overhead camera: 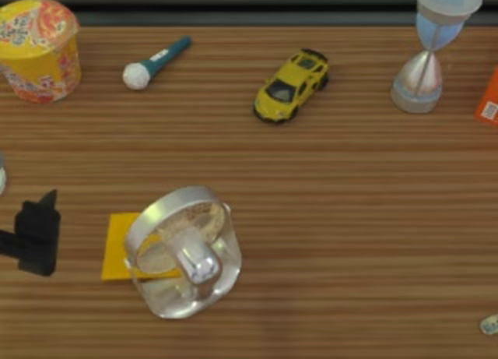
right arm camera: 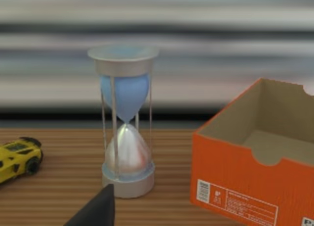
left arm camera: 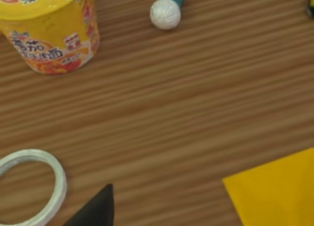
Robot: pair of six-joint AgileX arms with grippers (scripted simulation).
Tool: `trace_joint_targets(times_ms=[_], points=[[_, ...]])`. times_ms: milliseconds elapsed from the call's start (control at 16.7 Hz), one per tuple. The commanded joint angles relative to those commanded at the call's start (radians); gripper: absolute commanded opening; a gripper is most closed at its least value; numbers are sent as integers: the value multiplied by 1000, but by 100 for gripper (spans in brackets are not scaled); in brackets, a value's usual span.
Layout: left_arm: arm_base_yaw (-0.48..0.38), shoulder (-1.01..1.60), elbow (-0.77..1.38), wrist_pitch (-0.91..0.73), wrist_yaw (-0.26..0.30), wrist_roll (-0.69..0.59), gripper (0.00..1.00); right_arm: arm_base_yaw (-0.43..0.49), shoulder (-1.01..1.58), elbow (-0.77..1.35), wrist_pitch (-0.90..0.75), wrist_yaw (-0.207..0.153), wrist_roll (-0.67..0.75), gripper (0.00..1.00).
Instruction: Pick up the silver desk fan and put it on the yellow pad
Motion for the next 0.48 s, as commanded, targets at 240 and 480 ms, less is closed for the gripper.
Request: trace_joint_targets(times_ms=[240, 480], points=[[-121, 415, 359, -271, 1, 82, 100, 0, 0, 0, 0, 0, 0, 100], [-235, 809, 691, -527, 2, 160, 100, 0, 0, 0, 0, 0, 0, 100]])
